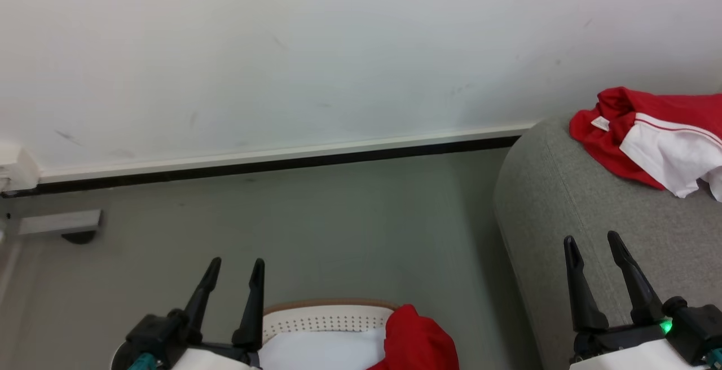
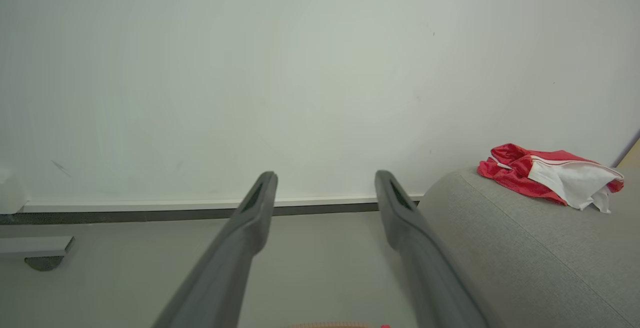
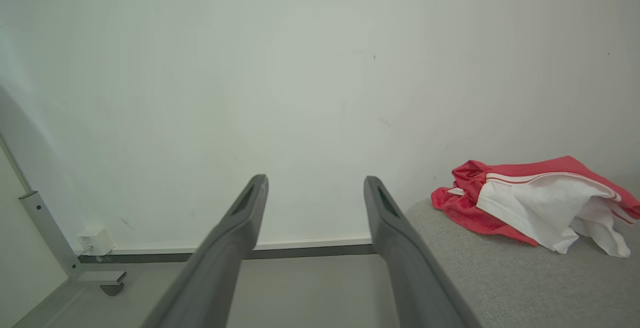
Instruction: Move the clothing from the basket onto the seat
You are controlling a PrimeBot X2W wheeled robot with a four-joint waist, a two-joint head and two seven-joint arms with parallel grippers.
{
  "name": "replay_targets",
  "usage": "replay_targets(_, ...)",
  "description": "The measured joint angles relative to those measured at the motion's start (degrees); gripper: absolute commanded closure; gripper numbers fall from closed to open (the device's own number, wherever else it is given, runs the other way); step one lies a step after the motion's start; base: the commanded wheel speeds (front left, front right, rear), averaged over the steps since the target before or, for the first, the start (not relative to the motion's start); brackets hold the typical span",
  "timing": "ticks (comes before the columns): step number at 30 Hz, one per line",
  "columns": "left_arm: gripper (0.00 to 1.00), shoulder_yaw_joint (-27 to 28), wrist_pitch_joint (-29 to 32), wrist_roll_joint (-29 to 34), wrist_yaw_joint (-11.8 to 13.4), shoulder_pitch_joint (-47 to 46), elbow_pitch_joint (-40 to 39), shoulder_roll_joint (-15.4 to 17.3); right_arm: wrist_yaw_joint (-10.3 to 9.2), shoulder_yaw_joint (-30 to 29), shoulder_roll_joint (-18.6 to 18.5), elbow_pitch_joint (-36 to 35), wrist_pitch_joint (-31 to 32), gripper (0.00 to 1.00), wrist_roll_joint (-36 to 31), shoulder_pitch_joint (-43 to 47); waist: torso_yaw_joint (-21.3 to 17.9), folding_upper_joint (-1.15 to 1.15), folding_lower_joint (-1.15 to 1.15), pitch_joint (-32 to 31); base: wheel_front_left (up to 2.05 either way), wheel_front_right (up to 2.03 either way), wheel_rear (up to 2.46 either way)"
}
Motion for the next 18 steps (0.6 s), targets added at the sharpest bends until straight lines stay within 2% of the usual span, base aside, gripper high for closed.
replay_targets(10,0.0,-2.7,0.3,0.9,-2.2,-5.4,4.6,-0.5,0.0,-0.3,-0.3,0.8,-1.3,0.0,0.0,-3.7,-4.0,0.0,0.0,6.1,0.0,0.0,0.0)
replay_targets(18,0.0,-7.1,4.4,0.8,-4.8,-11.9,14.8,-0.5,0.0,-1.7,-0.8,0.7,-2.4,0.0,0.0,-6.6,-6.5,0.0,0.01,12.2,0.0,0.0,0.0)
